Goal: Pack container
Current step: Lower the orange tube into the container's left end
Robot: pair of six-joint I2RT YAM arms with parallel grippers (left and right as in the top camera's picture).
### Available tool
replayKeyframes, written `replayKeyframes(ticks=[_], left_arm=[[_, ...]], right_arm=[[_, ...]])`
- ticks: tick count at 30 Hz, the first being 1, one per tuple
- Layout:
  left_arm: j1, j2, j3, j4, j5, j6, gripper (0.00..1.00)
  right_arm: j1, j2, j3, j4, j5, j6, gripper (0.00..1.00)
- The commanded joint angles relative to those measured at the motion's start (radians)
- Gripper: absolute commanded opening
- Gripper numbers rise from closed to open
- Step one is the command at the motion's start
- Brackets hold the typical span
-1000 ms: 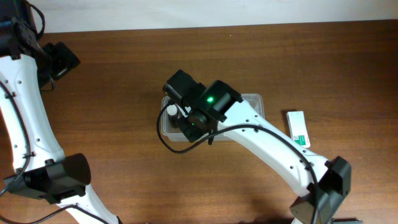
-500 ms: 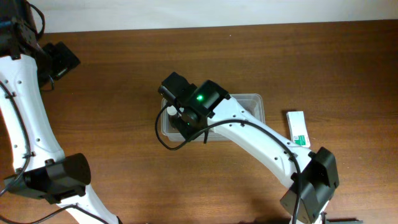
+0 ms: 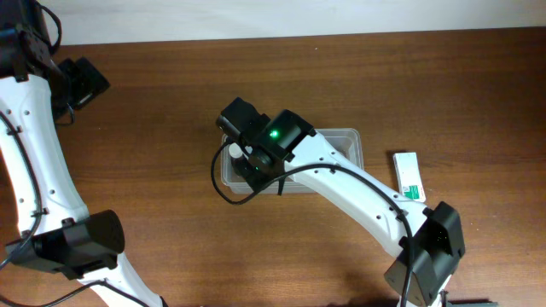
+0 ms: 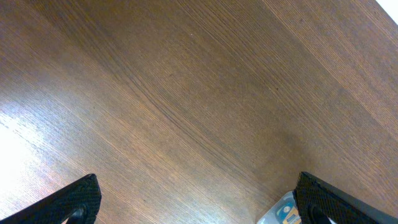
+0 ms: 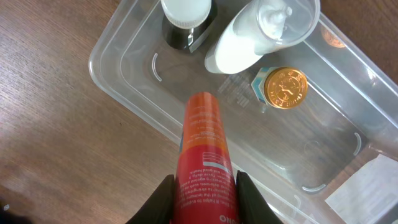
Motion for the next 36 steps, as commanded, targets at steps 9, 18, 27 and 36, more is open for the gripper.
replayKeyframes(ticks=[9, 18, 27, 36], left_arm=[[0.002, -0.01, 0.01, -0.001, 0.003, 0.016, 1.0], [0.002, -0.01, 0.01, 0.0, 0.003, 0.016, 1.0], [0.002, -0.01, 0.01, -0.001, 0.002, 0.016, 1.0], [0.002, -0.01, 0.01, -0.001, 0.003, 0.016, 1.0]], right_arm=[[0.008, 0.055, 0.004, 0.009, 0.02, -0.052, 0.22], [0.008, 0.1, 0.004, 0.03, 0.019, -0.085, 0.22], [0.008, 0.131, 0.004, 0.041, 0.011, -0.096, 0.22], [0.008, 0.161, 0.004, 0.067, -0.055, -0.122, 0.22]])
